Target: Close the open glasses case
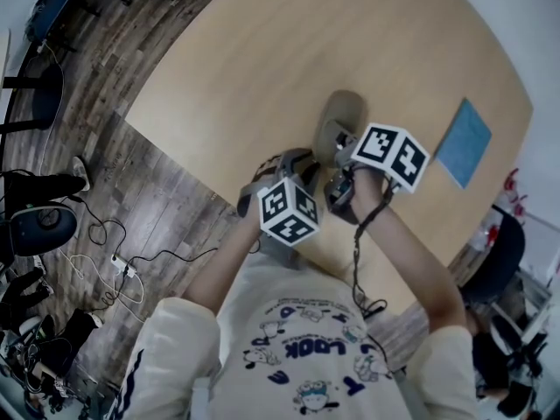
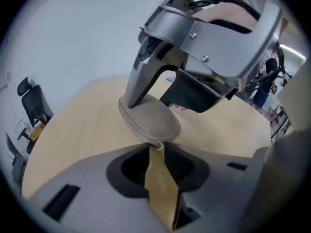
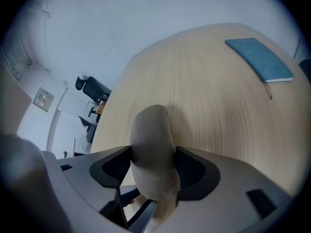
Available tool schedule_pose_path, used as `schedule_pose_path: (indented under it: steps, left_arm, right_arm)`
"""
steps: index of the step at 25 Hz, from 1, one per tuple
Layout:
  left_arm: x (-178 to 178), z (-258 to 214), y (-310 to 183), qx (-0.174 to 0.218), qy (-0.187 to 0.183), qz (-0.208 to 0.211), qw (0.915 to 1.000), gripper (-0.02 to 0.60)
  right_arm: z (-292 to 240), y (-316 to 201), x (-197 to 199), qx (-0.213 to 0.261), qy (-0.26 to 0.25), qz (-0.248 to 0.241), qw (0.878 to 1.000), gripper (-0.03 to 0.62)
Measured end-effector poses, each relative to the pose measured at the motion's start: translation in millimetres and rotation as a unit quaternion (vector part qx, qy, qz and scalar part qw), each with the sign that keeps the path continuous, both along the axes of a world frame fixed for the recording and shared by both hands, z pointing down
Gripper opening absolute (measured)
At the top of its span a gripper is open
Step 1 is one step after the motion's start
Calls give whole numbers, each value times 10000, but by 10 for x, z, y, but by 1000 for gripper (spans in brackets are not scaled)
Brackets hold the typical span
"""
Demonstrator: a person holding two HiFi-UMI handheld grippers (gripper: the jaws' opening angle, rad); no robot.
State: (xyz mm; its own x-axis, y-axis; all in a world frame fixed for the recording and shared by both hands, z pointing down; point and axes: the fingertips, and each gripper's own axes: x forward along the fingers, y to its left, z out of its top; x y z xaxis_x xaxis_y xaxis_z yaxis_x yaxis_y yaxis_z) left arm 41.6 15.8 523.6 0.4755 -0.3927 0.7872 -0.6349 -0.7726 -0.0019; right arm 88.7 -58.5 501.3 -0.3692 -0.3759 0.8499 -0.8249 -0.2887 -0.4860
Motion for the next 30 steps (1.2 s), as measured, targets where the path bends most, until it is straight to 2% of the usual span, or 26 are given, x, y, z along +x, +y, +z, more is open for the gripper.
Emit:
schedule_pose_path:
  steps: [5, 8, 14, 17, 21, 24, 27, 30]
  left_arm:
    - [-9, 7, -11, 3, -33, 15, 10000, 66]
    - [-15, -16, -31, 124, -141, 2, 9998, 5]
    - [-33, 6, -68, 316, -500, -110, 9982, 5]
    - [-28, 1, -47, 343, -614, 70, 9975, 5]
    - [22, -6, -1, 299, -501, 342, 9977, 2]
    - [165, 19, 118, 353, -534, 724, 9953, 2]
    - [159, 55, 138, 244, -317, 479, 9980, 2]
    - [11, 62, 59, 79, -173, 232, 9996, 2]
  right_arm:
    - [13, -7, 15, -19, -89, 37, 10000, 284]
    - [-8, -30, 24, -32, -165, 135, 9998, 284]
    - [13, -48, 18, -6, -18, 250, 9997, 284]
    - [13, -36, 11, -77, 34, 162, 9998, 284]
    - [17, -49, 14, -270, -101, 185, 9994, 284]
    - [21, -53, 1, -336, -157, 358, 9987, 284]
    - [19, -44, -28, -339, -294, 317, 9985, 284]
    - [-30, -72, -26, -187, -622, -43, 9979, 285]
